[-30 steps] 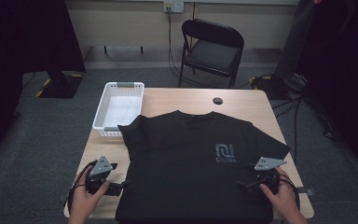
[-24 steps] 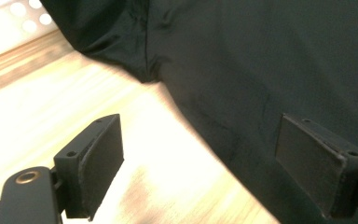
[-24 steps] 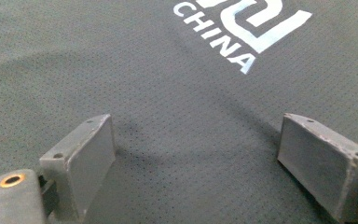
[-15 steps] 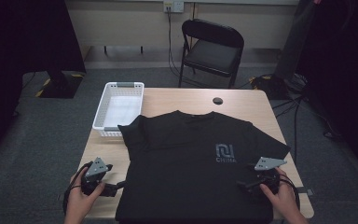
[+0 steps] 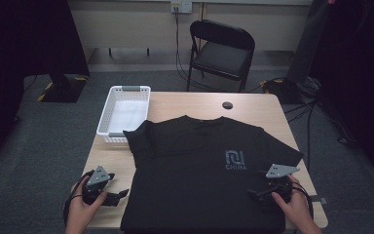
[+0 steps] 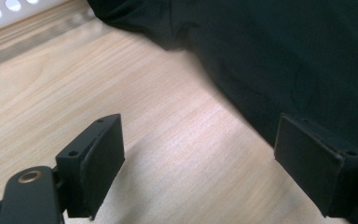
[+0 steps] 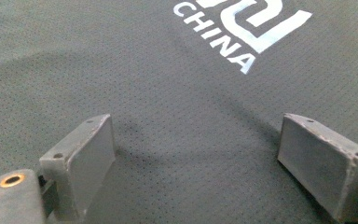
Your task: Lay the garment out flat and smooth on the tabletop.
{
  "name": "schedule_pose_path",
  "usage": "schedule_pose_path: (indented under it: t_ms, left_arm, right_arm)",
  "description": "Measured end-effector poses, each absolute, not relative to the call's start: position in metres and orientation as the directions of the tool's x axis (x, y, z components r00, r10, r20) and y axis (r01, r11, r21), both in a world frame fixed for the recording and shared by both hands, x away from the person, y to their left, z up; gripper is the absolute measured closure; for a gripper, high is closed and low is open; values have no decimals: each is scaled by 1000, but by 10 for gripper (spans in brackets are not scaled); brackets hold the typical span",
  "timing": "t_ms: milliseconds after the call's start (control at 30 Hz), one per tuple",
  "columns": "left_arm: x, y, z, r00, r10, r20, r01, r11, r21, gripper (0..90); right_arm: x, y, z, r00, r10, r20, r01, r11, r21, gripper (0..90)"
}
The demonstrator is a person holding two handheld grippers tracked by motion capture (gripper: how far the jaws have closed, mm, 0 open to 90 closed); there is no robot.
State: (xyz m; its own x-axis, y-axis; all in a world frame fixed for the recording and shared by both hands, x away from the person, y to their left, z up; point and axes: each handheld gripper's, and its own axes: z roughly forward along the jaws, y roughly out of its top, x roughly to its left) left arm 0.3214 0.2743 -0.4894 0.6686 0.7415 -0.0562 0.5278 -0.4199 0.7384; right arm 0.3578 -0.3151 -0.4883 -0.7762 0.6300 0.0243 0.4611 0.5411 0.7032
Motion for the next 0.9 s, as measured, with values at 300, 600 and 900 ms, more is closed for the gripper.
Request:
schedule_pose_path:
  t_ms: [300,600,900]
  left_arm:
    - [322,278,-493,662,748,-38,538,-440,719,158]
    - [322,280,-495,657,753,-39,549,-442,710,154]
    - [322,282,-497,655,755,-48,547,-429,719,119]
  right_arm:
    - [358,-315,-488,-776,630,24,461,541,703,105]
    - [358,-315,-488,-776,630,24,461,541,703,105]
    - [358,-315,-488,-776,630,24,461,541,703,105]
